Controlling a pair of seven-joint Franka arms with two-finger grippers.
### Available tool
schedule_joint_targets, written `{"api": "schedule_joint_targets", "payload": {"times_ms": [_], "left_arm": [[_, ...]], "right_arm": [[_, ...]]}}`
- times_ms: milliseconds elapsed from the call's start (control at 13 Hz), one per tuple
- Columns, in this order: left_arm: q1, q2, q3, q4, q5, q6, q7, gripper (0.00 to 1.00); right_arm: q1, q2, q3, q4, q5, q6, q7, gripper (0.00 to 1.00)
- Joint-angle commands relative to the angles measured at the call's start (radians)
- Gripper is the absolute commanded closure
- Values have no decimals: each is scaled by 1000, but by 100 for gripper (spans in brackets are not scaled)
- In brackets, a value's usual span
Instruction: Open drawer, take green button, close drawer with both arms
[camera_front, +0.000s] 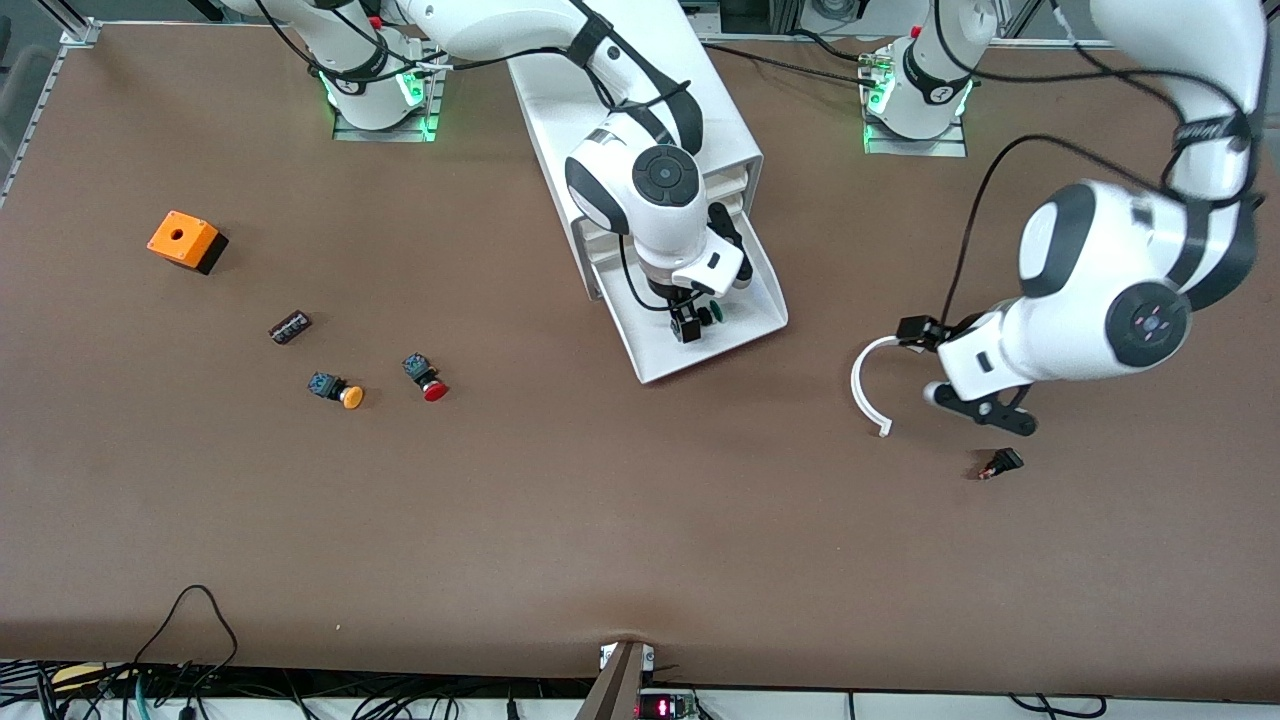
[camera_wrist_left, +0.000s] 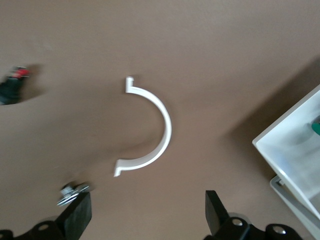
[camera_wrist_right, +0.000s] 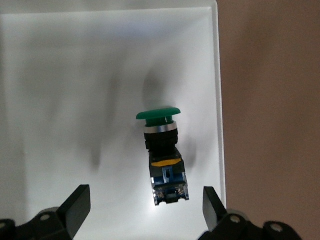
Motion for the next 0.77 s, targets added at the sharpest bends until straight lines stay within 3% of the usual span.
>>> {"api": "schedule_joint_targets", "payload": {"times_ms": [0, 153, 460, 690], "left_arm": [[0, -36, 2, 90, 79, -99, -21, 0], [2, -36, 2, 191, 126, -174, -26, 0], [5, -33, 5, 224, 127, -222, -29, 0], [5, -35, 2, 225, 126, -222, -64, 0]], "right_arm": [[21, 27, -25, 30, -9, 32, -9, 1], [21, 35, -25, 30, -9, 42, -11, 1], [30, 47, -25, 30, -9, 43, -11, 1], [40, 55, -25, 30, -11, 49, -12, 19]]}}
